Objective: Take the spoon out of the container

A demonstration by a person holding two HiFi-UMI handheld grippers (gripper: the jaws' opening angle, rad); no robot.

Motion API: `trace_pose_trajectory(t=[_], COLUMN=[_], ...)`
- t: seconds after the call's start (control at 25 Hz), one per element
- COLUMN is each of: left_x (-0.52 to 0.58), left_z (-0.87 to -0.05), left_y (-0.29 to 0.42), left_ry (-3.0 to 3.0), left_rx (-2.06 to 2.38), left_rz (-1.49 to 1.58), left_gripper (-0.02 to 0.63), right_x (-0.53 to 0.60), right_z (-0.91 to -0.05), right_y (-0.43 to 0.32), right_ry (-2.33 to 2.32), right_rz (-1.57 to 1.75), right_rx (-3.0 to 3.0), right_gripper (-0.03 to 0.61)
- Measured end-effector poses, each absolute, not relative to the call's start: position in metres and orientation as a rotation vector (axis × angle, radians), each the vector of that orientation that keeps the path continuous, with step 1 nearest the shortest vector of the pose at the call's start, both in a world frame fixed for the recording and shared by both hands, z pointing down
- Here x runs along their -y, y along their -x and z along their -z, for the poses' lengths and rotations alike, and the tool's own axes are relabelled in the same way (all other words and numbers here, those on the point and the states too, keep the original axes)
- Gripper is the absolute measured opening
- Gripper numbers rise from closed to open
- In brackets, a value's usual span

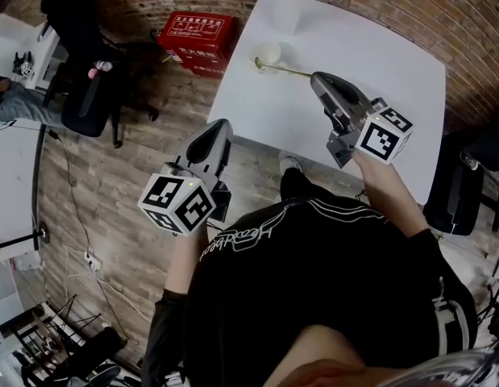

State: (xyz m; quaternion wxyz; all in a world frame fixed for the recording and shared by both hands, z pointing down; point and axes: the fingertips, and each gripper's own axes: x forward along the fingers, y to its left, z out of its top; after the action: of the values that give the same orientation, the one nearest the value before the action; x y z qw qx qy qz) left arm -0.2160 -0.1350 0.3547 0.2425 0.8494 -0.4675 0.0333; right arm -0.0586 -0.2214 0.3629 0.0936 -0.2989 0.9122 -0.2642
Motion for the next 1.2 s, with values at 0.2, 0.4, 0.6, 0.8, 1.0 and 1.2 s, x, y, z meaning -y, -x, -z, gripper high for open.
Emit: trace_pose_trajectory(t=[0.2, 0.4, 0.6, 0.8, 1.0, 1.2], left_x=[0.116, 0.104, 0.097, 0.091, 0.088, 0.089], left_z=[-0.344, -0.337, -0.329, -0.325, -0.324, -0.324], left_y=[0.209, 0.200, 0.193, 0.190, 0.188, 0.186], left_ry=[-2.354, -2.381, -2.404, -2.413, -2.424, -2.427], left_rx=[1.263, 1.255, 1.256, 1.252, 1.242, 1.238], left_rz=[-0.057, -0.038, -0.036, -0.041, -0.049, -0.056], left_gripper=[0.005, 0.005, 0.005, 0.005, 0.005, 0.005], right_x=[0.186, 0.164, 0.155, 0.147, 0.144, 0.144], right_z=[-0.343, -0.335, -0.326, -0.323, -0.322, -0.321], right_y=[0.056, 0.051, 0.046, 0.045, 0.044, 0.043], right_ry=[0.841, 0.801, 0.782, 0.772, 0.775, 0.775], right_rz=[0.740, 0.733, 0.710, 0.711, 0.708, 0.707], right_rx=[-2.714, -2.712, -2.708, -2.699, -2.694, -2.696], right_gripper=[-0.002, -0.002, -0.002, -0.002, -0.002, -0.002])
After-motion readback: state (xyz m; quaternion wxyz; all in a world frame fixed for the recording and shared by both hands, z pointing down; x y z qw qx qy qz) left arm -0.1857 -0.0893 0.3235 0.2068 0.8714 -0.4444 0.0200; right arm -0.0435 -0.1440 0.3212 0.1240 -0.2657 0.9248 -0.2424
